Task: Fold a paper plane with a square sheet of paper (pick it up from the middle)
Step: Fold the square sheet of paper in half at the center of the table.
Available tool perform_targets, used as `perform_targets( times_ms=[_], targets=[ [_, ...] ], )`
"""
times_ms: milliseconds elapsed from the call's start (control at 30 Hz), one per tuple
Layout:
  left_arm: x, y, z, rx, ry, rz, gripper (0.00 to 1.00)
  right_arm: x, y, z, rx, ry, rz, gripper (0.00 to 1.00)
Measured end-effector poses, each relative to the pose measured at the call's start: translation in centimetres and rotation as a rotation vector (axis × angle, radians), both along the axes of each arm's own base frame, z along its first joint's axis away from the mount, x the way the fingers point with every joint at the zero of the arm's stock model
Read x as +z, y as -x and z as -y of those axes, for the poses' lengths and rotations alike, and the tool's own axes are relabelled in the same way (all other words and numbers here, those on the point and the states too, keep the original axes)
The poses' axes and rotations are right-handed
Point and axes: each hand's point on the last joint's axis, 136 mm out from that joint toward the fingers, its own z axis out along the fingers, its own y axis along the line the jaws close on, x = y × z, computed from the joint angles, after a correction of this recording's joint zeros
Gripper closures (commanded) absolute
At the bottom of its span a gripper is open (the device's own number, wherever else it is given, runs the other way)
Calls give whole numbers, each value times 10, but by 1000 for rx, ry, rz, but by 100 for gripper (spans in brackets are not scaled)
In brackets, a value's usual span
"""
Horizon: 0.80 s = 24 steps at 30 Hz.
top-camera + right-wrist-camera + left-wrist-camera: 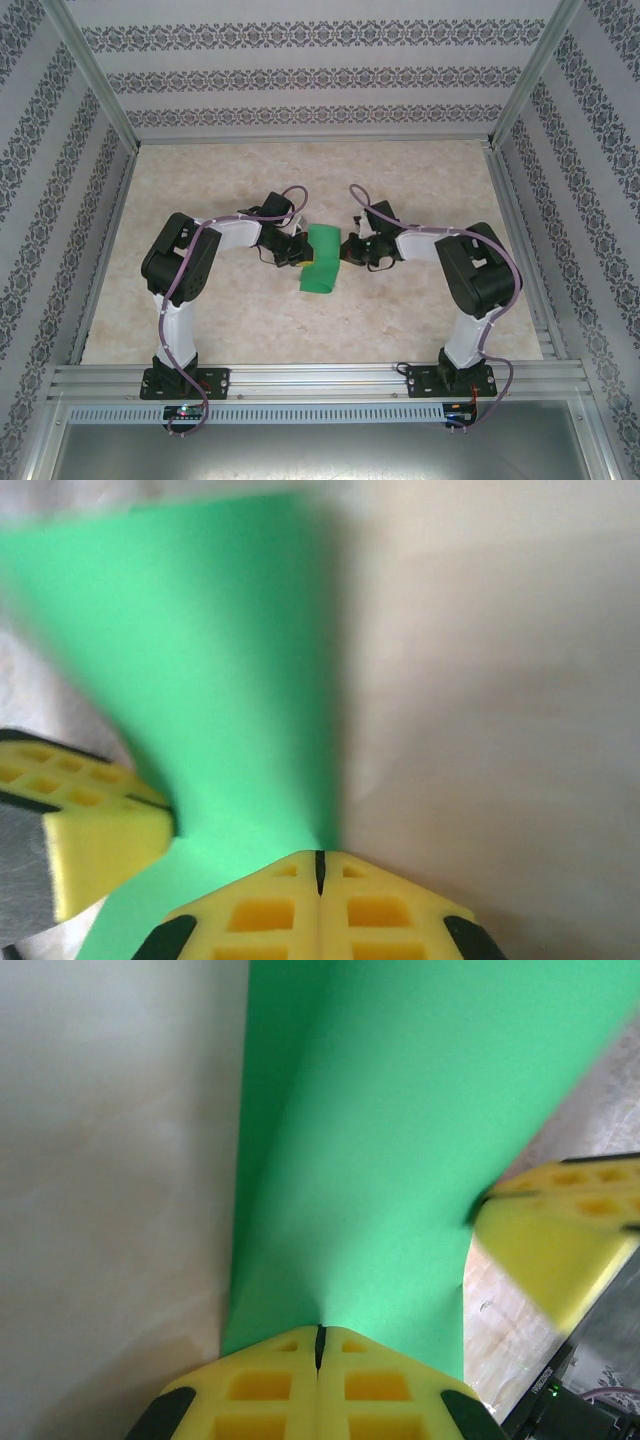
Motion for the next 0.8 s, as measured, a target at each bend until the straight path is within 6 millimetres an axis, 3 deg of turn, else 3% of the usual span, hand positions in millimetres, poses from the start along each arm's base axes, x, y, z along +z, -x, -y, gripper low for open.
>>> perform_targets(
  times_ms=[133,333,467,600,800],
  targets=[
    [0,0,0,0,0,1,100,14,-11,16,-56,27,53,100],
    [0,0,0,0,1,1,100,33,-10,-26,34,-22,107,100],
    [0,0,0,0,1,1,100,22,-12,-45,60,-54,84,100],
    [0,0,0,1,1,0,100,1,-13,-42,44,-45,31,100],
    [0,0,0,3,0,-2,100,1,-32,-20,-26,-66,32,100]
  ],
)
